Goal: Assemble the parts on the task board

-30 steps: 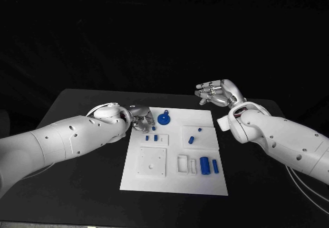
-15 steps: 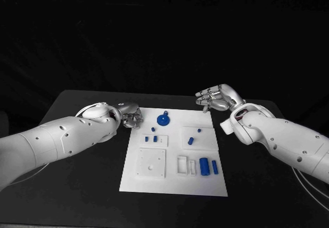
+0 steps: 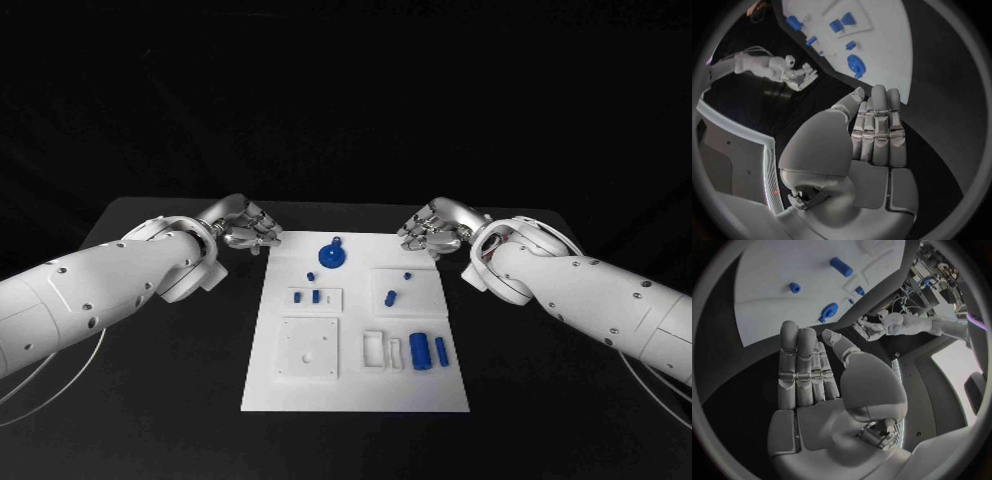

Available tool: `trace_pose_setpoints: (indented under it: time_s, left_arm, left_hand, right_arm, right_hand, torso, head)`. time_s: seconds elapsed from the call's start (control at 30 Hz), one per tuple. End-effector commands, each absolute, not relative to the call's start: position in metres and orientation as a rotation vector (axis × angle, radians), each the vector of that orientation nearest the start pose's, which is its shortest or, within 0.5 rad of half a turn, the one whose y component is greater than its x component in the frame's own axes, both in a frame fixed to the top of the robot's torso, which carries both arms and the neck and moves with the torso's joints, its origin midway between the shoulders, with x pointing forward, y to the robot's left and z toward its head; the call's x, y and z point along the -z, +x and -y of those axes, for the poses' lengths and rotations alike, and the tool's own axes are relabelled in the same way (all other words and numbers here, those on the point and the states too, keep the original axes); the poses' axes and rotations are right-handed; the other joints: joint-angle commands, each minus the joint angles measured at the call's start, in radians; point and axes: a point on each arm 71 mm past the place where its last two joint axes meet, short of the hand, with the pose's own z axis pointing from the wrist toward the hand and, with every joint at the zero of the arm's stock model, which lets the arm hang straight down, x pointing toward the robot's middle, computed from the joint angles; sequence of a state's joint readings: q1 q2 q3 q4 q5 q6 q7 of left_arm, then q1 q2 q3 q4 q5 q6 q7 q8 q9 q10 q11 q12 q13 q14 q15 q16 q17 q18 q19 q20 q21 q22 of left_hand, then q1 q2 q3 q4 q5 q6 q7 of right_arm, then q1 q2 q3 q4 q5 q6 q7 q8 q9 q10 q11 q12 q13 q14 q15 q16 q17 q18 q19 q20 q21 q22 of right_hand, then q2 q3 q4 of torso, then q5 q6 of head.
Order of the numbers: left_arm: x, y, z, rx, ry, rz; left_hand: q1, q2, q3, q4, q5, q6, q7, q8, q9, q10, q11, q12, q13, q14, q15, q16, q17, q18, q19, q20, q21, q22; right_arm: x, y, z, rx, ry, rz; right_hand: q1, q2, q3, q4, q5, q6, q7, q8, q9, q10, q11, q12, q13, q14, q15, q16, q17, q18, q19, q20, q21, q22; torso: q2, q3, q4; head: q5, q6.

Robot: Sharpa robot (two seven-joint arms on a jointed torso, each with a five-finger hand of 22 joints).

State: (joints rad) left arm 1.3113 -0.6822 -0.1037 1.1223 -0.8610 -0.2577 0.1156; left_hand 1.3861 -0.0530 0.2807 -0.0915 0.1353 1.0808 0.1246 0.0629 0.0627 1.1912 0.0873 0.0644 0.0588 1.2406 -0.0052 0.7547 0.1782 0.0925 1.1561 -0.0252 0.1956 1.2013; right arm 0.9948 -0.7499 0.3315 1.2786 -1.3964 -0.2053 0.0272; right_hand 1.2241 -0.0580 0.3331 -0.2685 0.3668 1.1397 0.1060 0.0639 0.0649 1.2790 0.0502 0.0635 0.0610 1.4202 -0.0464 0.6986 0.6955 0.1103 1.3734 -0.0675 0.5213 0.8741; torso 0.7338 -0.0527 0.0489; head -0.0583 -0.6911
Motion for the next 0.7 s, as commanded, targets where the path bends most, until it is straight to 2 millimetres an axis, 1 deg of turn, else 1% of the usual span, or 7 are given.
trace_pose_setpoints:
  time_s: [0.03,0.1,0.17,0.23,0.37,0.53,0.7]
  left_arm:
    - [0.161,0.563,-0.24,1.107,-0.602,-1.578]
    - [0.16,0.561,-0.241,1.167,-0.656,-1.558]
    - [0.158,0.559,-0.24,1.22,-0.698,-1.544]
    - [0.157,0.558,-0.24,1.256,-0.716,-1.537]
    - [0.156,0.556,-0.237,1.301,-0.722,-1.526]
    - [0.155,0.556,-0.235,1.306,-0.715,-1.523]
    - [0.155,0.556,-0.235,1.301,-0.706,-1.522]
  left_hand:
    - [-0.011,0.003,0.001,0.008,0.006,-0.016,0.013,0.001,0.0,-0.042,0.017,-0.003,-0.001,-0.052,0.031,-0.169,-0.064,-0.014,-0.063,0.028,-0.081,-0.06]
    - [-0.013,0.001,-0.001,0.009,0.007,-0.023,0.014,0.0,0.0,-0.056,0.025,-0.004,-0.001,-0.066,0.055,-0.31,-0.11,-0.015,-0.092,0.051,-0.135,-0.119]
    - [-0.015,0.001,-0.005,0.011,0.006,-0.029,0.013,0.0,0.0,-0.072,0.033,-0.004,-0.001,-0.074,0.075,-0.427,-0.115,-0.015,-0.135,0.073,-0.136,-0.185]
    - [-0.012,0.005,-0.014,0.01,0.003,-0.029,0.013,0.001,0.0,-0.073,0.035,-0.006,-0.002,-0.045,0.084,-0.54,-0.112,-0.01,-0.15,0.088,-0.135,-0.265]
    - [-0.009,0.012,-0.035,0.01,0.003,-0.031,0.009,0.001,0.0,-0.079,0.036,-0.005,-0.001,-0.03,0.104,-0.69,-0.108,-0.013,-0.176,0.109,-0.135,-0.408]
    - [-0.005,0.022,-0.046,-0.004,0.015,-0.027,0.019,0.002,0.001,-0.075,0.041,-0.007,-0.002,-0.041,0.112,-0.694,-0.107,-0.012,-0.148,0.113,-0.129,-0.584]
    - [-0.006,0.023,-0.052,-0.007,0.015,-0.03,0.017,0.001,0.0,-0.078,0.042,-0.005,-0.001,-0.041,0.109,-0.693,-0.107,-0.013,-0.139,0.111,-0.129,-0.634]
  right_arm:
    - [0.188,0.531,0.237,-0.559,-0.052,-1.685]
    - [0.188,0.529,0.236,-0.528,-0.075,-1.679]
    - [0.19,0.527,0.235,-0.5,-0.092,-1.676]
    - [0.192,0.526,0.233,-0.475,-0.106,-1.672]
    - [0.197,0.525,0.229,-0.433,-0.132,-1.676]
    - [0.202,0.523,0.226,-0.407,-0.149,-1.688]
    - [0.206,0.522,0.226,-0.392,-0.16,-1.709]
  right_hand:
    - [-0.004,-0.021,0.032,0.011,-0.019,0.009,0.0,-0.001,0.001,-0.007,0.0,-0.003,0.0,0.008,0.003,0.008,0.005,0.031,-0.007,0.004,0.006,0.022]
    - [-0.002,-0.029,0.039,0.018,-0.027,0.003,0.002,-0.001,0.001,-0.016,0.004,-0.004,0.0,0.006,0.005,0.006,0.005,0.032,-0.01,0.006,0.003,0.03]
    - [0.001,-0.044,0.043,0.024,-0.046,-0.013,0.006,-0.002,-0.001,-0.036,0.01,-0.004,-0.001,0.001,0.008,0.001,0.003,0.033,-0.014,0.008,-0.003,0.035]
    - [0.002,-0.059,0.047,0.035,-0.065,-0.024,0.005,-0.002,0.0,-0.049,0.013,-0.004,-0.001,0.003,0.011,0.0,0.002,0.036,-0.012,0.012,-0.007,0.04]
    - [0.009,-0.082,0.053,0.063,-0.104,-0.026,0.006,-0.001,0.0,-0.056,0.016,-0.005,0.0,0.003,0.013,-0.003,-0.002,0.038,-0.009,0.016,-0.021,0.044]
    - [0.019,-0.104,0.067,0.089,-0.122,-0.035,0.008,-0.001,0.0,-0.058,0.016,-0.005,0.0,0.01,0.013,-0.001,-0.004,0.036,0.004,0.015,-0.032,0.051]
    - [0.032,-0.122,0.078,0.122,-0.127,-0.033,0.008,-0.001,0.0,-0.055,0.016,-0.004,0.0,0.014,0.012,0.007,-0.001,0.032,0.016,0.013,-0.047,0.069]
  torso:
    - [-0.001,0.0005,-0.0006]
    - [0.0,-0.0005,0.0003]
    - [0.001,-0.0017,0.0019]
    - [-0.001,-0.0021,0.0038]
    - [0.0,-0.0012,0.0012]
    - [0.001,-0.0016,0.0007]
    - [0.002,-0.0016,-0.0008]
  head:
    - [-0.005,0.001]
    - [-0.001,0.002]
    - [-0.001,0.003]
    - [-0.001,0.004]
    - [0.006,0.008]
    - [0.009,0.007]
    - [0.01,0.006]
